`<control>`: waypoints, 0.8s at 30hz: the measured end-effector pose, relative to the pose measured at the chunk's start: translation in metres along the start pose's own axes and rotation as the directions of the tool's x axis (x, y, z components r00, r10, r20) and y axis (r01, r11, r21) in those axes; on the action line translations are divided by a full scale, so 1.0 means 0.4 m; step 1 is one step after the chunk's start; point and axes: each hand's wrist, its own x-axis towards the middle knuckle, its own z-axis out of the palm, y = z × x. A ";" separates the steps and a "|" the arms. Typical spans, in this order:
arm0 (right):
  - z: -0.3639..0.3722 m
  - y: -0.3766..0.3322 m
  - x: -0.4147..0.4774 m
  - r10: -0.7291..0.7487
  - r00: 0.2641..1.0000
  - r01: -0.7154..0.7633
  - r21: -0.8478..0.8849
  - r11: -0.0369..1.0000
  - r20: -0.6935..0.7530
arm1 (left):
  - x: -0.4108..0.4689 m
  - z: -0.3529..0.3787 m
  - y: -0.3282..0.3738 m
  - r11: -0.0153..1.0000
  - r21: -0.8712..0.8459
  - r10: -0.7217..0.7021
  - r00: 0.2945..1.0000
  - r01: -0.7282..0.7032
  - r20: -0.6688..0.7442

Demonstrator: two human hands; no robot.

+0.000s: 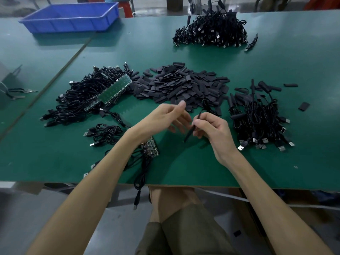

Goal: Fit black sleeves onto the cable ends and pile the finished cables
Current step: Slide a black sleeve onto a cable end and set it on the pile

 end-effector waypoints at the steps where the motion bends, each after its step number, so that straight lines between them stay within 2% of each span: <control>1: 0.002 -0.004 -0.001 -0.003 1.000 0.003 -0.002 1.000 0.021 | 0.008 0.002 0.010 0.998 -0.038 -0.058 0.998 0.057 -0.017; 4: 0.014 -0.011 -0.004 -0.015 0.997 0.022 -0.087 0.996 0.080 | 0.028 0.024 0.034 0.969 -0.094 -0.228 0.973 0.230 0.031; 7: 0.018 -0.011 -0.004 -0.004 0.994 0.022 -0.172 0.985 0.106 | 0.039 0.039 0.037 0.967 -0.017 -0.253 0.967 0.254 0.033; 13: 0.017 -0.001 -0.001 -0.004 0.994 0.024 -0.185 0.983 0.109 | 0.041 0.009 0.066 0.950 -0.296 -0.093 0.995 0.103 0.046; 16: 0.015 -0.006 0.000 0.004 1.000 -0.003 -0.042 0.999 0.025 | 0.059 0.003 0.118 0.912 -0.411 -0.004 0.999 -0.014 -0.043; 19: 0.010 -0.003 0.007 0.065 0.997 -0.062 0.065 0.996 -0.046 | 0.089 0.001 0.191 0.807 -0.582 0.044 0.993 -0.099 -0.109; 21: 0.011 0.002 0.011 0.070 0.993 -0.066 0.044 0.997 -0.093 | 0.110 0.024 0.242 0.753 -0.650 0.069 0.995 -0.102 -0.076; 24: 0.018 0.004 0.014 0.041 0.997 -0.048 -0.105 0.993 -0.071 | 0.149 0.103 0.303 0.751 -0.658 0.095 0.995 -0.052 0.030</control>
